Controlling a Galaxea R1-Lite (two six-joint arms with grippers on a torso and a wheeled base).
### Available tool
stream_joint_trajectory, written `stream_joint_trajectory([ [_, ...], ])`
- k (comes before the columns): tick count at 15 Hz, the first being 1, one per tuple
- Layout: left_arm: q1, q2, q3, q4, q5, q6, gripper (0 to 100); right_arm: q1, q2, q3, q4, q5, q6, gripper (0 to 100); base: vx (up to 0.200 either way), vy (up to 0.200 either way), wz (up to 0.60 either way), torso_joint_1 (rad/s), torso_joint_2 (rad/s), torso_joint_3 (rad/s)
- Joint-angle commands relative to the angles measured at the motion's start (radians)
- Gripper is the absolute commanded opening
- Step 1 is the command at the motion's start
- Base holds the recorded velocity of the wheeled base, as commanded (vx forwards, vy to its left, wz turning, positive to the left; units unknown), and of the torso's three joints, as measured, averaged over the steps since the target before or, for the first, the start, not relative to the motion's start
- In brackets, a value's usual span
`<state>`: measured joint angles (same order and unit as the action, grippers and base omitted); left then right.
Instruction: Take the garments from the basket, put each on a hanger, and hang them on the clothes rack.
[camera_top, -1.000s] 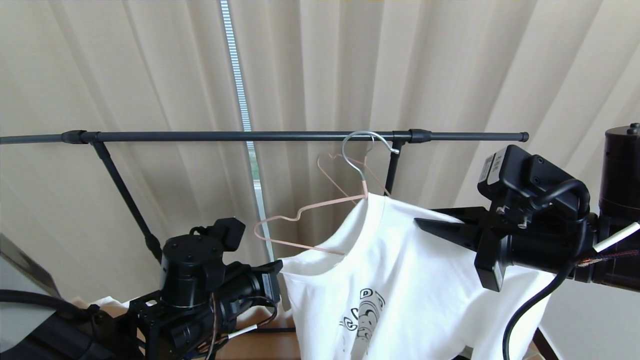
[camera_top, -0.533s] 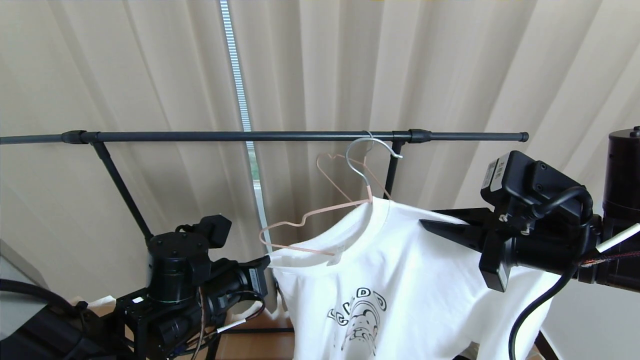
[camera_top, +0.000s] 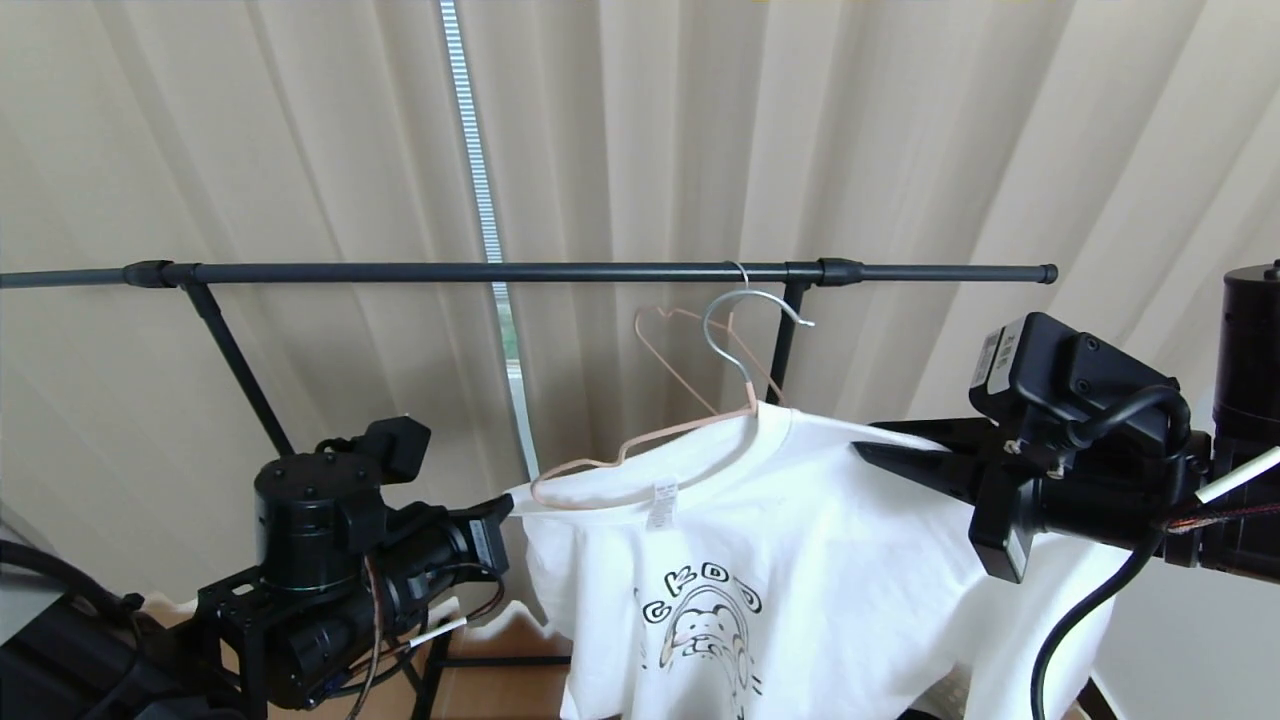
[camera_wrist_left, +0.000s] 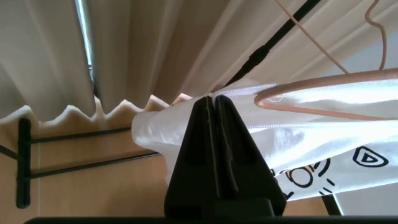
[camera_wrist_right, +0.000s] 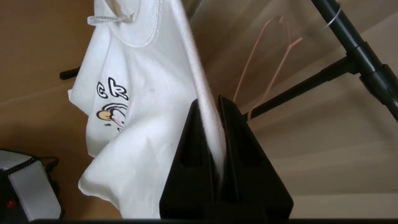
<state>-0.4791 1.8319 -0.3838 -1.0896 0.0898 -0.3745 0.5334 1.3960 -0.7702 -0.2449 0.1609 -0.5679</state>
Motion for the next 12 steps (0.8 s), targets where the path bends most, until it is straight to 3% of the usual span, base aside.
stream_joint_trajectory([
  [1,0.017,-0.005,-0.003,-0.003,0.001,0.012,0,-0.001,-0.002,0.003,0.001,0.000,-0.009,0,0.000,0.000,0.00,0.000,0.00,0.000],
  [9,0.025,-0.149,-0.032,0.008,-0.007,0.088,0,0.000,0.017,0.015,0.004,0.000,-0.026,0,0.000,0.000,0.00,0.000,0.00,0.000],
  [11,0.024,-0.169,-0.041,0.027,-0.005,0.104,0,0.000,0.021,0.022,0.003,0.000,-0.032,0,0.000,0.000,0.00,0.000,0.00,0.000],
  [12,0.024,-0.218,-0.066,0.086,-0.005,0.134,0,0.002,0.023,0.025,0.004,0.002,-0.056,0,0.000,0.000,0.00,0.000,0.00,0.000],
])
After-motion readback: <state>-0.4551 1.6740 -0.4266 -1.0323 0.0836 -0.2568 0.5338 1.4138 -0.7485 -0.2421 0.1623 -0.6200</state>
